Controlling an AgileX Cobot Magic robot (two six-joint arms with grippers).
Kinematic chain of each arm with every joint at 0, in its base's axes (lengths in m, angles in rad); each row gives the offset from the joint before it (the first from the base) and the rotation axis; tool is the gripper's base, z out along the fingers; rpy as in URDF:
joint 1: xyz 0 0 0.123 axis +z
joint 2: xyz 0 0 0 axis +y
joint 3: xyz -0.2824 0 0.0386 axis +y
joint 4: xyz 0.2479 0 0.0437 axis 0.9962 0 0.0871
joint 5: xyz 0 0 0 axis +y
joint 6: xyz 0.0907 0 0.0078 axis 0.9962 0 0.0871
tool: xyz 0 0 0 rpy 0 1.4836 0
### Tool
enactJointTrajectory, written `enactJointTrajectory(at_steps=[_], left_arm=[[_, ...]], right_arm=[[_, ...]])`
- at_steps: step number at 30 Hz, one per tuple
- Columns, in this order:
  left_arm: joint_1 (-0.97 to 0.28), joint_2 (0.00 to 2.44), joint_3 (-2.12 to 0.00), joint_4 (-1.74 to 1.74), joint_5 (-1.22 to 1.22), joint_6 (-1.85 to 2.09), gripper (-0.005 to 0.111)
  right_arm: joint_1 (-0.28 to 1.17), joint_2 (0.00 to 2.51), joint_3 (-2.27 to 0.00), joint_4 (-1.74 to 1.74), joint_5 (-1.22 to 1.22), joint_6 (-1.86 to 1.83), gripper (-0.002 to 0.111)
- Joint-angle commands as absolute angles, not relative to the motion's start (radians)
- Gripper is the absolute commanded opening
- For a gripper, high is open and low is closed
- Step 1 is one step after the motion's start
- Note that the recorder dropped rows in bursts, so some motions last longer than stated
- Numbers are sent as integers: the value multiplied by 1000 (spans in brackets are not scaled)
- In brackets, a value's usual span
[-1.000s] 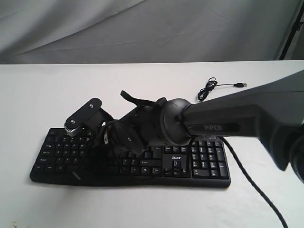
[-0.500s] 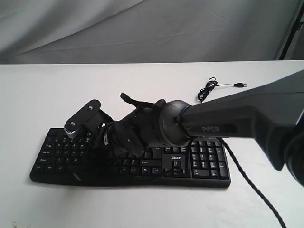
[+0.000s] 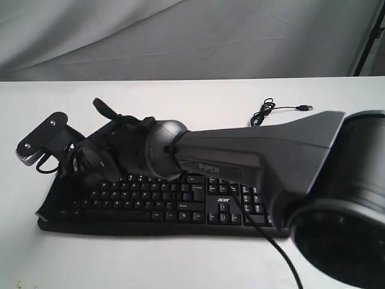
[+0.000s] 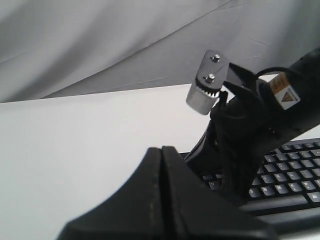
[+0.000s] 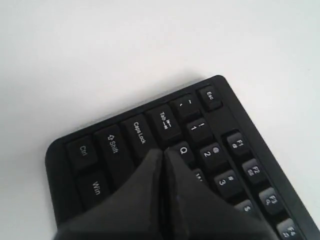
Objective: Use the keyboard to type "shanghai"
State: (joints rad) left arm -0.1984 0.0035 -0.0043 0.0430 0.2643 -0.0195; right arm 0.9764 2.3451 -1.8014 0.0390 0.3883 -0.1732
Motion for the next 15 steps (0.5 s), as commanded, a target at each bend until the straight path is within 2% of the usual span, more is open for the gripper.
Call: enactJointTrajectory(at_steps=[1, 15], left_arm=[[-202, 0, 0, 44, 260, -22, 0], [-202, 0, 0, 44, 260, -22, 0]], right_arm=[[980, 2395, -1864, 42, 424, -186, 0], [978, 2416, -1864, 44, 385, -186, 0]])
